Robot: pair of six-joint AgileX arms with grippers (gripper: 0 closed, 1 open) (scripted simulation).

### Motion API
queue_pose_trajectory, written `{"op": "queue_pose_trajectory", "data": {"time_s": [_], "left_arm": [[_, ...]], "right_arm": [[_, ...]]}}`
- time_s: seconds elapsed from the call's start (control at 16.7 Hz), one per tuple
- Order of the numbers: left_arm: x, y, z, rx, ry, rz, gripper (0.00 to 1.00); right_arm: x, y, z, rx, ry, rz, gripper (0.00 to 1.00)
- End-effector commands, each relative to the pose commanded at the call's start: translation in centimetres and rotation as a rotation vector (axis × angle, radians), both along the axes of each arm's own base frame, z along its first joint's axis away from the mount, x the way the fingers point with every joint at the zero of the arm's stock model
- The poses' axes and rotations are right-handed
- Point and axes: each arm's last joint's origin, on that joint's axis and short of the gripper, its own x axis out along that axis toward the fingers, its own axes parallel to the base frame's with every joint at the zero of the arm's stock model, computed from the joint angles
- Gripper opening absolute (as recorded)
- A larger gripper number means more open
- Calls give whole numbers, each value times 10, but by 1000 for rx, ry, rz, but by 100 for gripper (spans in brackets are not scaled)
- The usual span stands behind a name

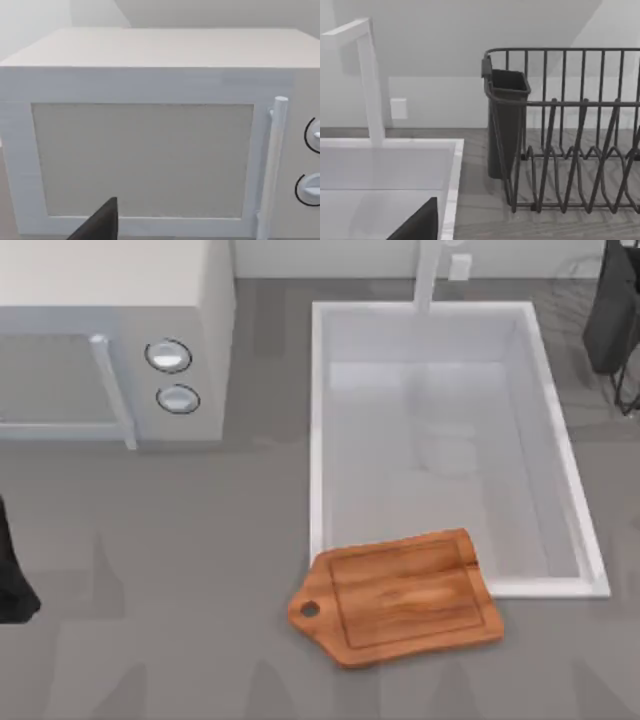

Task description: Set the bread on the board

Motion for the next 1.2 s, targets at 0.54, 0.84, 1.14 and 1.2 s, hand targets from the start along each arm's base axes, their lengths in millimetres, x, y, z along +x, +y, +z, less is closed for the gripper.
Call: {"op": "queue_pose_trajectory", "data": {"time_s": [0.54, 0.84, 1.14, 1.2], "left_arm": [[0, 0, 0, 0, 0, 0, 100], [0, 0, 0, 0, 0, 0, 100], [0, 0, 0, 0, 0, 0, 100], [0, 0, 0, 0, 0, 0, 100]], "right_arm": [[11, -4, 48, -136, 218, -23, 100], [66, -11, 85, -295, 633, 29, 100], [148, -27, 83, -413, 1064, 177, 100], [163, -30, 80, -429, 1134, 213, 100]]}}
